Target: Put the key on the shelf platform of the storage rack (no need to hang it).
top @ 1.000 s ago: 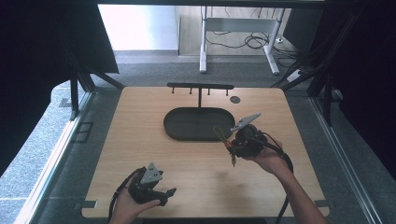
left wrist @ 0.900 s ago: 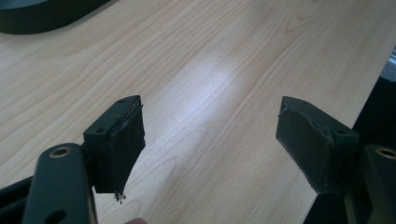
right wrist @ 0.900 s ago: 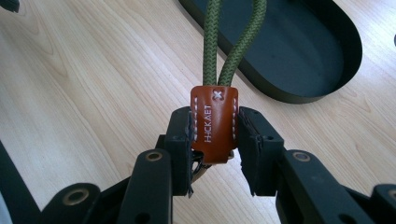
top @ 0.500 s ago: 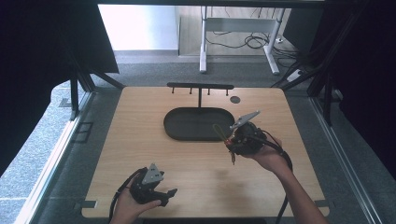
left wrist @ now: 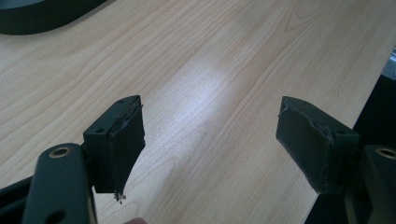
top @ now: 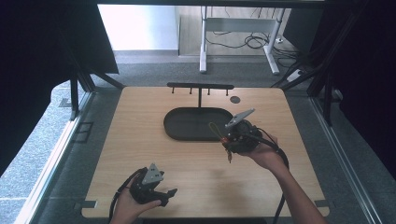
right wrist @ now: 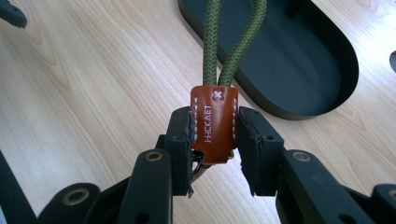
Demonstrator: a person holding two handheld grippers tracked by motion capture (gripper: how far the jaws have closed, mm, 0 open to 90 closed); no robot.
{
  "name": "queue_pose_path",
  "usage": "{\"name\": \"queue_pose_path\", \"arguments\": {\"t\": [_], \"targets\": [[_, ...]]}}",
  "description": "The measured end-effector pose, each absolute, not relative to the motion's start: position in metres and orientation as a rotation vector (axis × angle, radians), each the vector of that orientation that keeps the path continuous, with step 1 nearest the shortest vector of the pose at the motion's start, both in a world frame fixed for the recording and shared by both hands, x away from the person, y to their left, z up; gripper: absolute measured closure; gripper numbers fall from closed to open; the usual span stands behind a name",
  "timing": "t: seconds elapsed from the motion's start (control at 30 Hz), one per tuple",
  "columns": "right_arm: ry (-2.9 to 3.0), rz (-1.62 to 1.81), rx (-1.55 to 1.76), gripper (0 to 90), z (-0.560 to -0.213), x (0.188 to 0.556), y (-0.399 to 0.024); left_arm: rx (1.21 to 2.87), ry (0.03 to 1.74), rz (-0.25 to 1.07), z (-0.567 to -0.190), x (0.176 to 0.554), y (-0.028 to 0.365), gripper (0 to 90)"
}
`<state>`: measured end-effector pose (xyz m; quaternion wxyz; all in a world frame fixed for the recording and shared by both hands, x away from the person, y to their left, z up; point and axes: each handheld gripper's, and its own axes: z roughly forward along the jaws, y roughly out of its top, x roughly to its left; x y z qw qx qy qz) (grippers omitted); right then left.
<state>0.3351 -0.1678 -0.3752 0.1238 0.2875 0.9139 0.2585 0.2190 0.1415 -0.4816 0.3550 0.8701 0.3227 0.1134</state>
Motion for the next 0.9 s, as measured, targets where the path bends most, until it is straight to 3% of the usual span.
{"name": "queue_pose_path", "arguments": {"t": [0.9], "targets": [[2.671,0.731,0.812,67.0,-0.3768,0.3354,-0.1629,2.273,0.815,0.28,-0.4862,0.2201,0.1381,23.6]]}}
